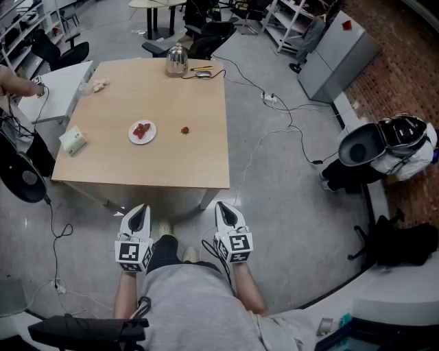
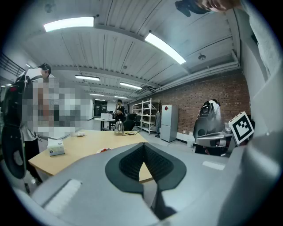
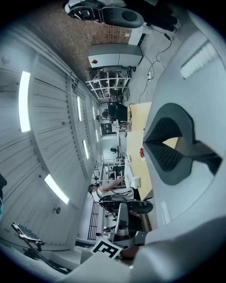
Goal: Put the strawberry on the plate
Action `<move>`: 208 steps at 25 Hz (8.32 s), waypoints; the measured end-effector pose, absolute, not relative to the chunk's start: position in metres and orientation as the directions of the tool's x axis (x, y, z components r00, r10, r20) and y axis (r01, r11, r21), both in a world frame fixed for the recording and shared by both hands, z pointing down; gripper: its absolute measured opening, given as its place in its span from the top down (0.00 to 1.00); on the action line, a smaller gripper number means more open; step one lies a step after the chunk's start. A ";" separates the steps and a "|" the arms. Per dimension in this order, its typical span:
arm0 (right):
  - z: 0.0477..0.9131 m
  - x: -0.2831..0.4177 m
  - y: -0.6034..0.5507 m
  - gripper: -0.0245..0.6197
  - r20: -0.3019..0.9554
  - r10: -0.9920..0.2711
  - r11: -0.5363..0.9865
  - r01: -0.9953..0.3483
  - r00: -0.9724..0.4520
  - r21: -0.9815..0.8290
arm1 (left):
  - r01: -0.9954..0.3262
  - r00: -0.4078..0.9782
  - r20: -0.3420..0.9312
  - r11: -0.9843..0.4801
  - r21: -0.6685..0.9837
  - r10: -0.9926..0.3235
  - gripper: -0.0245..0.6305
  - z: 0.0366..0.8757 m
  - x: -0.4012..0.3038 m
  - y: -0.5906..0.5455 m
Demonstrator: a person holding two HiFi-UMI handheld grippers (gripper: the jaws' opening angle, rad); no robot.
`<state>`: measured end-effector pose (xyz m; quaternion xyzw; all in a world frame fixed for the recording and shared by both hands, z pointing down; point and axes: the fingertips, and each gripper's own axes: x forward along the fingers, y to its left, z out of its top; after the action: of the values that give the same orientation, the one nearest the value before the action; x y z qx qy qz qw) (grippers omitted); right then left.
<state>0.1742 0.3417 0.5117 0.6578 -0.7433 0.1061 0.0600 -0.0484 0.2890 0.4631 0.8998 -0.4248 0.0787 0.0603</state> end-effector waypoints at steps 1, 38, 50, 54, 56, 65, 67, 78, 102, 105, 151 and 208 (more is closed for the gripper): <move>0.512 0.174 0.342 0.95 0.229 -0.965 0.113 -0.990 -0.129 -0.081 | -0.774 0.626 0.195 -0.631 0.043 -0.755 0.93 0.463 -0.048 0.289; 0.509 0.152 0.157 0.95 0.271 -0.957 0.081 -0.992 -0.106 -0.101 | -0.757 0.649 0.211 -0.647 0.087 -0.731 0.93 0.469 -0.077 0.088; 0.521 0.140 0.113 0.95 0.296 -0.955 0.009 -0.998 -0.028 -0.063 | -0.727 0.682 0.230 -0.679 0.101 -0.695 0.93 0.489 -0.097 0.038; 0.526 0.143 0.097 0.95 0.306 -0.952 0.000 -0.998 -0.018 -0.057 | -0.727 0.681 0.240 -0.678 0.107 -0.692 0.93 0.494 -0.098 0.025; 0.530 0.145 0.089 0.95 0.312 -0.950 0.000 -0.998 -0.019 -0.061 | -0.729 0.678 0.247 -0.676 0.109 -0.692 0.93 0.498 -0.097 0.019; 0.554 0.157 0.046 0.95 0.357 -0.933 0.032 -0.997 -0.054 -0.067 | -0.758 0.644 0.284 -0.641 0.117 -0.710 0.93 0.510 -0.090 -0.011; 0.561 0.160 0.035 0.95 0.370 -0.927 0.044 -0.997 -0.065 -0.067 | -0.764 0.637 0.296 -0.633 0.121 -0.712 0.93 0.515 -0.087 -0.019; 0.604 0.173 -0.016 0.95 0.472 -0.870 0.116 -0.990 -0.141 -0.083 | -0.807 0.580 0.374 -0.572 0.146 -0.723 0.93 0.535 -0.077 -0.048; 0.706 0.194 -0.085 0.85 0.649 -0.731 0.178 -0.977 -0.210 -0.116 | -0.888 0.453 0.490 -0.427 0.171 -0.745 0.93 0.565 -0.082 -0.070; 0.716 0.194 -0.090 0.77 0.666 -0.716 0.176 -0.978 -0.208 -0.115 | -0.894 0.441 0.498 -0.415 0.169 -0.747 0.93 0.568 -0.084 -0.072; 0.732 0.186 -0.119 0.72 0.705 -0.671 0.235 -0.968 -0.229 -0.091 | -0.922 0.386 0.516 -0.342 0.183 -0.765 0.93 0.577 -0.099 -0.073; 0.730 -0.012 -0.140 0.72 0.694 -0.483 0.685 -0.724 -0.534 -0.080 | -0.985 0.087 0.533 0.007 0.171 -0.842 0.93 0.578 -0.228 -0.004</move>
<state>-0.0123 -0.1395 0.7304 0.3524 -0.8564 0.1827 0.3301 -0.2276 -0.0037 0.5783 0.6907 -0.6612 0.1396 0.2574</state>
